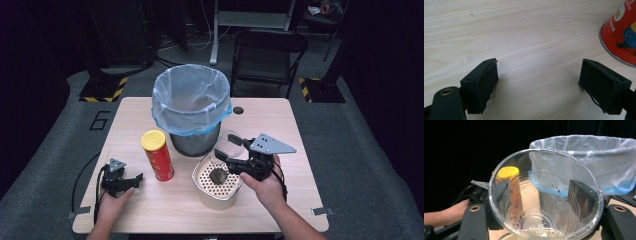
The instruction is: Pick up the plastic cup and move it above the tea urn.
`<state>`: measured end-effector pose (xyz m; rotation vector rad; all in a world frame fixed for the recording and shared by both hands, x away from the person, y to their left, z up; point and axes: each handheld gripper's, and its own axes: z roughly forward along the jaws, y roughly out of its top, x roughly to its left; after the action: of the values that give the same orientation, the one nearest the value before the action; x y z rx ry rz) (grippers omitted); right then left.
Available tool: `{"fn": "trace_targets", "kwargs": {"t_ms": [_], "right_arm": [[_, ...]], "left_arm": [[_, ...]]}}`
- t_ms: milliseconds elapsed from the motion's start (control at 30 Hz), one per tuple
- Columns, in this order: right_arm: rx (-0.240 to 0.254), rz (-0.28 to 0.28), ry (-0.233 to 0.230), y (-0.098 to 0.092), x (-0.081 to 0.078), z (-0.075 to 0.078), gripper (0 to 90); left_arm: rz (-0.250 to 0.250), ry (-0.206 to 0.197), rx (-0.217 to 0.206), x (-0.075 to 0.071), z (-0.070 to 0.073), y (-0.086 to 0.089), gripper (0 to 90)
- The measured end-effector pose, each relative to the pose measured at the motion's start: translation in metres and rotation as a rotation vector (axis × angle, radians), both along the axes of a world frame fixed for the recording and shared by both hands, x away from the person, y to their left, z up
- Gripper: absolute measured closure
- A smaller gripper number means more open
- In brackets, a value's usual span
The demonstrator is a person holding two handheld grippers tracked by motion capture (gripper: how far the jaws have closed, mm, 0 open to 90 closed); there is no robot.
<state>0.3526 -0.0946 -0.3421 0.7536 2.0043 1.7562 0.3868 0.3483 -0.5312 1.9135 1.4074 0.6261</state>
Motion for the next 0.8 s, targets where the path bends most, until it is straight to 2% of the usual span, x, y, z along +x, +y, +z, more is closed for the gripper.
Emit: {"fn": "trace_targets", "kwargs": {"t_ms": [100,133,200,333,367,667,700,800], "right_arm": [[-0.02,0.004,0.012,0.002,0.001,0.017,34.2],[-0.042,0.01,0.01,0.002,0.004,0.027,34.1],[-0.06,0.008,0.03,0.004,0.007,0.039,34.0],[-0.079,-0.007,-0.001,0.006,0.015,0.059,34.0],[-0.079,-0.014,-0.008,0.007,0.02,0.068,34.0],[-0.08,-0.041,0.0,0.015,0.042,0.09,34.0],[-0.087,-0.049,-0.015,0.017,0.046,0.095,34.0],[-0.088,-0.042,-0.023,0.019,0.051,0.101,34.0]], "left_arm": [[-0.002,0.001,-0.004,0.0,0.0,0.0,14.7],[-0.002,0.002,-0.006,0.0,0.0,0.0,14.3],[-0.009,0.007,-0.004,0.0,0.0,0.0,13.5],[-0.012,0.007,-0.007,0.0,0.0,-0.001,13.0],[-0.015,0.004,-0.005,0.0,0.0,0.0,13.0],[-0.025,0.008,0.003,-0.001,0.0,0.0,12.9],[-0.024,0.008,0.003,-0.001,0.0,0.0,13.0],[-0.024,0.008,0.001,-0.001,0.0,-0.001,13.0]]}}
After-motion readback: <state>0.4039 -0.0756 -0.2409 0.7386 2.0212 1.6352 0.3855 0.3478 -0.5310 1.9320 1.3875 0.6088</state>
